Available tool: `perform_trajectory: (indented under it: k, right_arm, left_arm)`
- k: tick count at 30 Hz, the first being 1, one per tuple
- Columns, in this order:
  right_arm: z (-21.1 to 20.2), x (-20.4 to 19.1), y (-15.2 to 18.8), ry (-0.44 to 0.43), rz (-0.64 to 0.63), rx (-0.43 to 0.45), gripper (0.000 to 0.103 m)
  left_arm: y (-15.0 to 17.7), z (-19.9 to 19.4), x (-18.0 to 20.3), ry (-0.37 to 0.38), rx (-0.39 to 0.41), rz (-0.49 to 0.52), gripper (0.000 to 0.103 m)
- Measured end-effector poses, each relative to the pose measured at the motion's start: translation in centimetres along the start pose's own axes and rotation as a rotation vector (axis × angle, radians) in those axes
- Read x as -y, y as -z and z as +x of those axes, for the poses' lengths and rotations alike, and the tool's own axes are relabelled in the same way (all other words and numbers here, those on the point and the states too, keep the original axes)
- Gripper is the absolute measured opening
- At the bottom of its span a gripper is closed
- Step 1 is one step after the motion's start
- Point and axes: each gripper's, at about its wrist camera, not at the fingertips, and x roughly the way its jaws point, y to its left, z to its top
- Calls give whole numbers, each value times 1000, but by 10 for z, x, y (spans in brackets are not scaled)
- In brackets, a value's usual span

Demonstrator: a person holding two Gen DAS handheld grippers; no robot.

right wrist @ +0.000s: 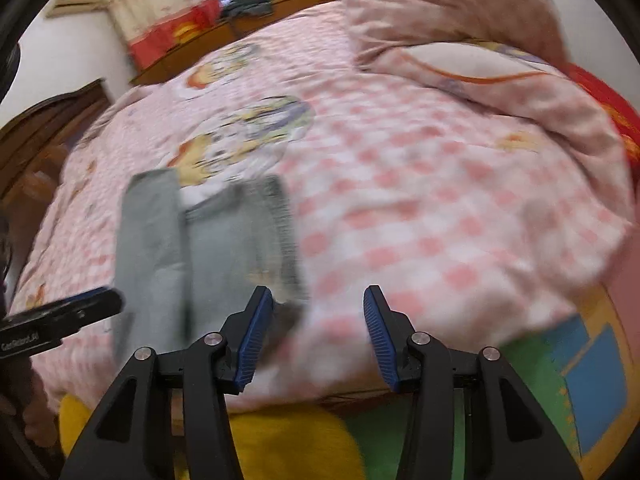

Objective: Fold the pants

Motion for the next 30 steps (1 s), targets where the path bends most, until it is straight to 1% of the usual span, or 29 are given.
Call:
perform_trajectory:
  k: [2, 5, 8, 10, 13, 17, 18, 20, 23, 25, 27, 28, 30]
  right_arm:
    - [-6, 4, -2, 38, -5, 11, 47]
    - [-9, 0, -7, -2, -17, 7, 47]
    - [-6, -16, -11, -23, -67, -5, 47]
    - [-3, -25, -9, -31, -93, -22, 47]
    - [-7, -34, 1, -41, -127, -40, 47]
    - [-4, -37, 11, -120, -90, -105, 47]
    - [-3, -41, 12, -123, -99, -113, 47]
    - [2, -53, 14, -77, -161, -114, 47]
    - [18, -65, 14, 75, -254, -138, 47]
    - [25, -62, 11, 100, -237, -139, 47]
    - [27, -58, 4, 130, -211, -116, 47]
    - [26, -53, -1, 158, -190, -94, 48]
    - [26, -44, -3, 155, -157, -92, 55]
  left_arm:
    - [3, 3, -3, 7, -6, -12, 48]
    - [5, 6, -3, 6, -4, -11, 48]
    - [5, 5, -2, 2, -2, -6, 48]
    - [5, 5, -3, 4, -2, -9, 48]
    - [5, 5, -3, 8, -3, -13, 48]
    - [6, 5, -4, 14, 0, -13, 48]
    - [6, 4, -4, 14, 0, -14, 48]
    - [6, 5, -5, 18, 1, -18, 48]
    - [6, 5, -5, 21, 1, -22, 48]
    - [6, 5, -5, 25, 0, -27, 48]
    - [6, 5, -4, 27, 1, -26, 48]
    - [6, 5, -4, 26, 1, -24, 48]
    - [6, 5, -4, 30, 0, -22, 48]
